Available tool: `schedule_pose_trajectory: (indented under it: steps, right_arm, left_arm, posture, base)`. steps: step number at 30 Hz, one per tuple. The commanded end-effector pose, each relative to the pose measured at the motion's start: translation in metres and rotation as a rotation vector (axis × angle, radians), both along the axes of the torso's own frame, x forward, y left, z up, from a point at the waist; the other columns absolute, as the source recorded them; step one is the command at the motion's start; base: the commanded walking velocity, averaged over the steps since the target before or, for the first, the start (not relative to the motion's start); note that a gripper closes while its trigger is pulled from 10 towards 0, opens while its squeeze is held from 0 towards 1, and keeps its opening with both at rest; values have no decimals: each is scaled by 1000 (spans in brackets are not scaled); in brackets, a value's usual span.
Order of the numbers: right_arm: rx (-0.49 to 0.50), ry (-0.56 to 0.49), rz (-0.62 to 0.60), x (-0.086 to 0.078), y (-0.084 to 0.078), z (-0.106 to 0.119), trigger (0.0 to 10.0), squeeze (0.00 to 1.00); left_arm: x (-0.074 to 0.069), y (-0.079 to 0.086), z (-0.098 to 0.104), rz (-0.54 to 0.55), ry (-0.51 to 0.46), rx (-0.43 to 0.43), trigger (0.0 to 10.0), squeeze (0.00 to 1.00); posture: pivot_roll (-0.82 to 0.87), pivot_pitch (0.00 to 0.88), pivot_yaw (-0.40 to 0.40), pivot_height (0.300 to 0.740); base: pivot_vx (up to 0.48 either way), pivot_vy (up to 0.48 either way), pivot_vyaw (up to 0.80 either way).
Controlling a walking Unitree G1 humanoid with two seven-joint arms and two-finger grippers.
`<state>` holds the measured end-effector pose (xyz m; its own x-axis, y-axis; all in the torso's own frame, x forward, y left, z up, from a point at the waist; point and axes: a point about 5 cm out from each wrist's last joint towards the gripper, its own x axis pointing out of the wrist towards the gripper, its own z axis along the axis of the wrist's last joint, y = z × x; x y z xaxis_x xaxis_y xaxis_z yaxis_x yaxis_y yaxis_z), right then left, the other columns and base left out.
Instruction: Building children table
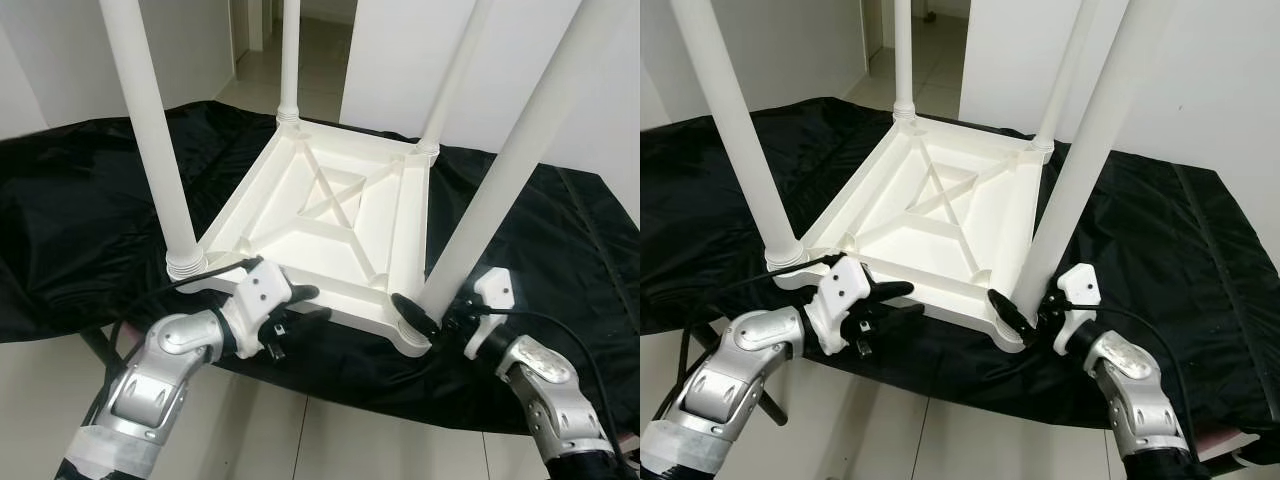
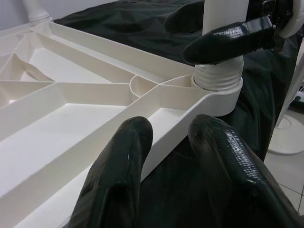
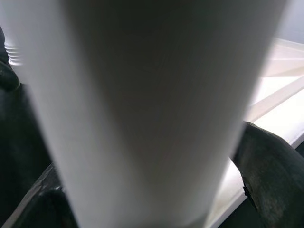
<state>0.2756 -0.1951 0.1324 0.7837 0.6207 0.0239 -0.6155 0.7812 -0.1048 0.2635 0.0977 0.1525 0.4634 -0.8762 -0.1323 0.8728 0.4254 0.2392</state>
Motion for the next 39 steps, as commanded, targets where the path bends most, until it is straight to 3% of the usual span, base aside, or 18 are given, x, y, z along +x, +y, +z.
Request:
schedule_pose_trajectory:
  steps: [1,3,4,5,6,8,9,14,22,23,28,29,30,31,33,38,39]
  right_arm:
    - [19,42,26,3,2,-3,10000,0]
    - [15,47,51,3,3,-4,10000,0]
    - [3,46,76,4,5,-4,9373,0]
    - [3,46,76,4,5,-4,9373,0]
    - [-19,44,96,5,5,-5,5765,0]
    - [-26,45,99,6,5,-5,5765,0]
    - [-32,46,109,6,5,-5,0,0]
    - [-48,50,146,5,4,-3,0,0]
    - [-53,77,72,7,-4,0,0,0]
    - [-32,55,-16,10,-6,2,0,0]
    - [-11,39,-102,11,-7,4,0,0]
    - [4,38,-168,12,-6,5,0,0]
    - [17,46,-236,12,-5,4,10000,0]
    - [17,46,-236,12,-5,4,10000,0]
    - [100,85,-378,12,0,2,10000,0]
    - [123,88,-425,11,6,2,10000,0]
    - [158,88,-507,10,12,2,10000,0]
  left_arm:
    - [1,-5,0,92,-8,-18,10000,0]
    - [0,-9,0,84,-5,-24,10000,0]
    - [-2,-13,0,76,-2,-33,10000,0]
    - [-2,-13,0,76,-2,-33,10000,0]
    - [-4,-20,0,65,0,-46,10000,0]
    - [-6,-22,1,62,-1,-49,10000,0]
    - [-9,-26,0,59,-1,-48,10000,0]
    - [-16,-34,-3,42,18,-44,10000,0]
    - [-7,-40,1,108,34,-75,10000,0]
    - [-3,-40,2,138,37,-86,10000,0]
    - [0,-40,3,159,39,-94,10000,0]
    - [2,-40,3,170,39,-98,10000,0]
    - [3,-41,4,182,29,-104,10000,0]
    - [3,-41,4,182,29,-104,10000,0]
    - [5,-42,6,195,33,-117,10000,0]
    - [6,-44,6,196,34,-121,10000,0]
    - [6,-46,7,198,37,-125,10000,0]
  posture:
    - [6,19,-53,740]
    - [4,21,-51,740]
    - [4,21,-51,740]
    - [4,21,-51,740]
    - [4,21,-50,740]
    - [4,21,-50,740]
    - [3,21,-50,740]
    - [-3,23,-50,740]
    - [-15,30,-60,740]
    - [-19,28,-64,740]
    - [-19,28,-64,740]
    - [-26,25,-64,740]
    - [-28,26,-65,740]
    - [-28,26,-65,740]
    - [-38,27,-62,740]
    - [-40,27,-60,740]
    - [-45,28,-57,740]
  base:
    - [0,0,0]
    - [0,0,0]
    - [0,0,0]
    - [0,0,0]
    - [0,0,0]
    - [0,0,0]
    - [0,0,0]
    - [0,0,0]
    - [0,0,0]
    - [0,0,0]
    - [0,0,0]
    - [0,0,0]
    - [0,0,0]
    - [0,0,0]
    - [0,0,0]
    - [0,0,0]
    - [0,0,0]
